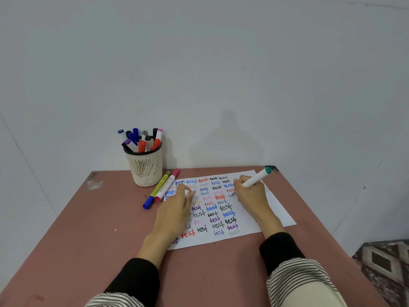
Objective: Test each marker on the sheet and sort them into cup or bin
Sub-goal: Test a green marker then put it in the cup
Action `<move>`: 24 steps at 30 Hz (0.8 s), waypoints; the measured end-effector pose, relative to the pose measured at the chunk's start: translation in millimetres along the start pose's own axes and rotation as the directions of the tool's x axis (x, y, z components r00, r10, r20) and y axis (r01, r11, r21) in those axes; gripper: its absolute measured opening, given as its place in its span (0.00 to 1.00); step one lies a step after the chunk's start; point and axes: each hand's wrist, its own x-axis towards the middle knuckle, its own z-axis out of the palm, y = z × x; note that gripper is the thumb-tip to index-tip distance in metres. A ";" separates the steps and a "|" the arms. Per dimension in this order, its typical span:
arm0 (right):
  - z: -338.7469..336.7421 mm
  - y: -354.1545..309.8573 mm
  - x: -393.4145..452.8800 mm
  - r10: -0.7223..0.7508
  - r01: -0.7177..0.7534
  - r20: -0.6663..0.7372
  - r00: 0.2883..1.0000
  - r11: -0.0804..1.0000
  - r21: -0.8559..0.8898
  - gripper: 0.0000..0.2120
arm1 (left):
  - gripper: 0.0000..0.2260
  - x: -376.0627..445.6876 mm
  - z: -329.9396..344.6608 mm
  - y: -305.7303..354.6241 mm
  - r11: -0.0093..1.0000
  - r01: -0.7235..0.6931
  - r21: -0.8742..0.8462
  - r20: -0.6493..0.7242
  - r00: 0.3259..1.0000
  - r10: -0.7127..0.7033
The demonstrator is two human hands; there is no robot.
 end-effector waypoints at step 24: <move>-2.2 -0.4 0.2 0.053 -0.052 -0.026 0.998 0.997 0.052 0.13 | 0.10 -0.2 -0.6 -0.2 1.000 -0.003 0.010 0.004 1.000 0.003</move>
